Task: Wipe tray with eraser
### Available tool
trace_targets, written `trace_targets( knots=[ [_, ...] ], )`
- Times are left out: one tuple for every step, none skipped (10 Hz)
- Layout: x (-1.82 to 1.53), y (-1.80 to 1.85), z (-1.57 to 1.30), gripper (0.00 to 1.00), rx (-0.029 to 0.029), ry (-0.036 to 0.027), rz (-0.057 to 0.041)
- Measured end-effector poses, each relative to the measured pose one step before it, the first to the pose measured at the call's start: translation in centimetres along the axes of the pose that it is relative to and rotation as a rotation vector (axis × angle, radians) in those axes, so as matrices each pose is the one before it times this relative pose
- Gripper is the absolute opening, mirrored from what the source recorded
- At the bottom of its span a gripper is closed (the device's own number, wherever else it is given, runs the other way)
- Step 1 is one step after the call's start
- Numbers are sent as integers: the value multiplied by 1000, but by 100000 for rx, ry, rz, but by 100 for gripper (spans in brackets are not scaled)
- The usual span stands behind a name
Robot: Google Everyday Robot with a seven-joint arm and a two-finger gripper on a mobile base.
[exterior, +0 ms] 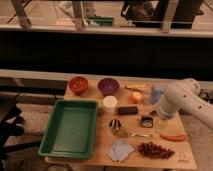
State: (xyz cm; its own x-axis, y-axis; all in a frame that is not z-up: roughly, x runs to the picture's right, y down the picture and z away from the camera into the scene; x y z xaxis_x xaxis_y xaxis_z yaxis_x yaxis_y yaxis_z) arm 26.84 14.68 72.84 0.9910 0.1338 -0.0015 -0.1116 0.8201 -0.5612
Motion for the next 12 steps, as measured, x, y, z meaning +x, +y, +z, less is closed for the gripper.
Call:
trace_targets(
  knots=[
    [-768,-749,-79,80,645,-606,-510],
    [-1273,-1445,46,80,890,-1547,-713],
    [-1234,-1514,219,80,529,-1066,-1242],
    [-1330,-1159,311,80,-49,-1592,-1493],
    [-1088,-734,316,80,-178,-1806,-1411],
    [-568,-288,225,80,-102,-1837,-922],
    [-689,-320,219,80,968,-2379,-1353],
    [-602,-113,138,80,854,-1410,-1018],
    [-939,-69,209,80,1012,-2001,-1570],
    [-865,60,251,80,906,-1627,-1747],
    [-475,24,182,80,372,-613,-863],
    [-710,-27,427,80,-141,-833,-1313]
  ],
)
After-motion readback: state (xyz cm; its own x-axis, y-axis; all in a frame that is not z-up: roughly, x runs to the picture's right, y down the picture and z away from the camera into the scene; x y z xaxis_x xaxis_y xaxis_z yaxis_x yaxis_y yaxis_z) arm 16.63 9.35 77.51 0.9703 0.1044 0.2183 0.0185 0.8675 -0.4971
